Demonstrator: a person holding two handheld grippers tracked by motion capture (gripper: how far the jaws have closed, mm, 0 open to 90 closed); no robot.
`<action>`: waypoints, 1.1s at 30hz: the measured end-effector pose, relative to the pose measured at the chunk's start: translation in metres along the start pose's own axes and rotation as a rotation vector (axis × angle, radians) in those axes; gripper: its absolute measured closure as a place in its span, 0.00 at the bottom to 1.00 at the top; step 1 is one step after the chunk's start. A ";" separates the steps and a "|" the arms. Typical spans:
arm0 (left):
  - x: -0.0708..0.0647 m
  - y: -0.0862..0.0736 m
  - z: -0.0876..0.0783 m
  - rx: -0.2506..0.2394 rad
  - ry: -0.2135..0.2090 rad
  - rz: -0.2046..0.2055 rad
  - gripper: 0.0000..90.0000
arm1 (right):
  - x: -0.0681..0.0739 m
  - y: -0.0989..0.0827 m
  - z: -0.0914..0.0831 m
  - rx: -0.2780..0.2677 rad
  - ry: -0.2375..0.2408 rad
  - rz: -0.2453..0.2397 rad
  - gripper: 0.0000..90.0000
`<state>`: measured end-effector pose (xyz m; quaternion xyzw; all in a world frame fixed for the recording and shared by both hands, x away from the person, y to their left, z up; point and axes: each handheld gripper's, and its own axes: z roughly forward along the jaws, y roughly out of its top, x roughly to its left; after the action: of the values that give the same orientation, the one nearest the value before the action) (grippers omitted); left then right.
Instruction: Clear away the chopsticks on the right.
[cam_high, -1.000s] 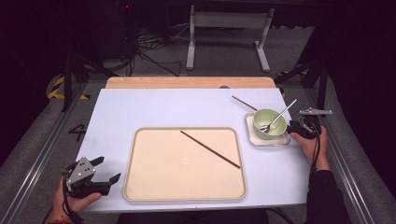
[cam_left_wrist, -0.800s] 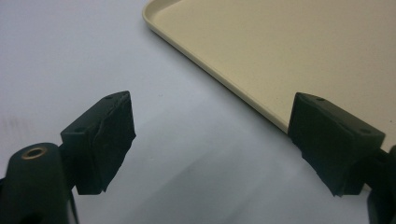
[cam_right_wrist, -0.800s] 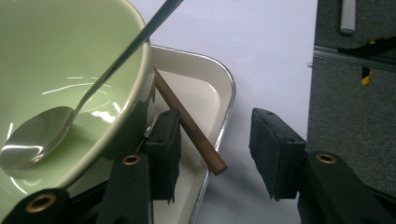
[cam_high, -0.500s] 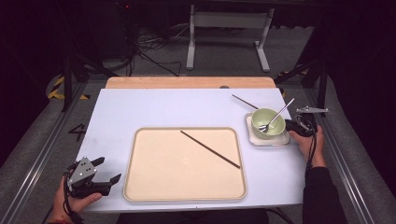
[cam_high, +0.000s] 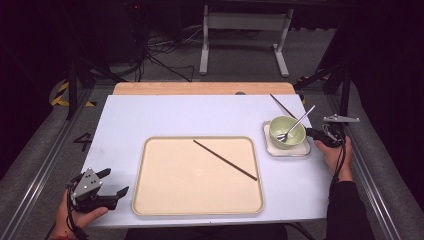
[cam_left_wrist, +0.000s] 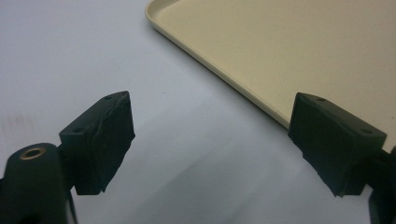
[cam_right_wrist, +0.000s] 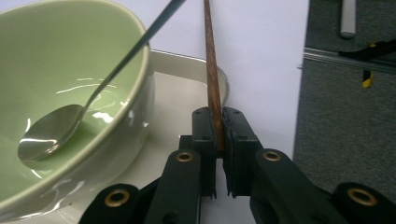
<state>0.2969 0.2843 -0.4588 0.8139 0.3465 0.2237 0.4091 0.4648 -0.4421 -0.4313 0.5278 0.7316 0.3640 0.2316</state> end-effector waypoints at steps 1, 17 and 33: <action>0.000 0.000 0.000 0.000 0.002 0.000 0.17 | -0.001 -0.001 -0.002 -0.007 -0.003 0.009 0.94; -0.001 -0.001 -0.004 -0.011 0.003 0.004 0.17 | -0.007 0.006 -0.065 -0.246 -0.087 0.064 0.94; -0.002 -0.001 -0.008 -0.028 0.007 0.013 0.17 | 0.058 0.026 -0.117 -0.382 0.055 -0.086 0.94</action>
<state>0.2903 0.2872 -0.4550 0.8096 0.3396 0.2339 0.4178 0.3761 -0.4171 -0.3351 0.4323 0.6773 0.5001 0.3229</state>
